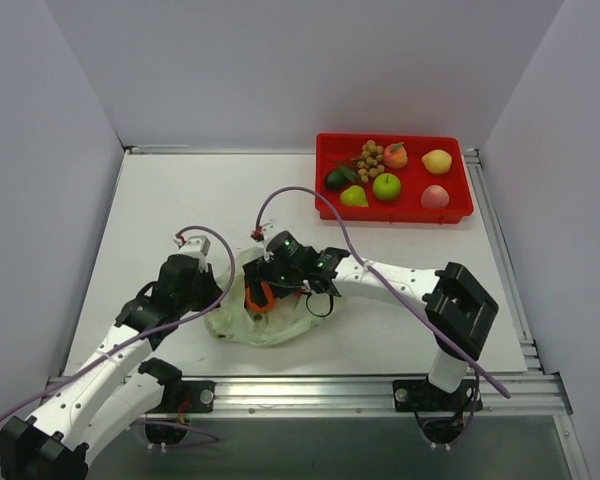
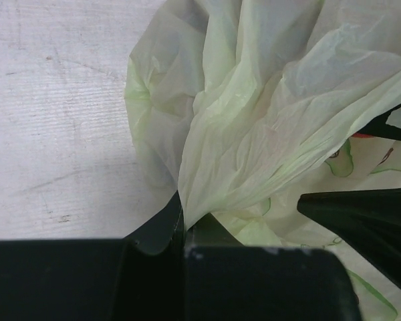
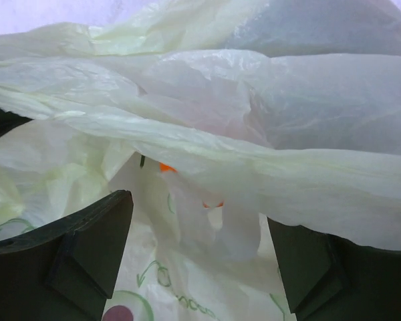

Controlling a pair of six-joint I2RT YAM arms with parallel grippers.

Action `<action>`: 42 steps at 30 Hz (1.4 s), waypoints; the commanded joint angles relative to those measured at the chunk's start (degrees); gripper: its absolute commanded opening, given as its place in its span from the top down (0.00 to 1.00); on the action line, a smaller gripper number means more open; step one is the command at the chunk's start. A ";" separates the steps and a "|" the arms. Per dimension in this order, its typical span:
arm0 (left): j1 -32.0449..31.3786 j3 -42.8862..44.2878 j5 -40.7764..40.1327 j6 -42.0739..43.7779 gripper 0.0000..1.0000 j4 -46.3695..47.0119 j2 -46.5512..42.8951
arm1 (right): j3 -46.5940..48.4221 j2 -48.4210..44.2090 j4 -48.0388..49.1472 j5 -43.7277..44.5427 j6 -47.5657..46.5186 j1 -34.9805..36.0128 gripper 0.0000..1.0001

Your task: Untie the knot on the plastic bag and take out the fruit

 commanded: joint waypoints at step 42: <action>0.55 1.10 0.01 0.81 1.00 3.06 2.96 | 5.09 -23.22 -5.95 -10.71 -13.54 -20.78 0.68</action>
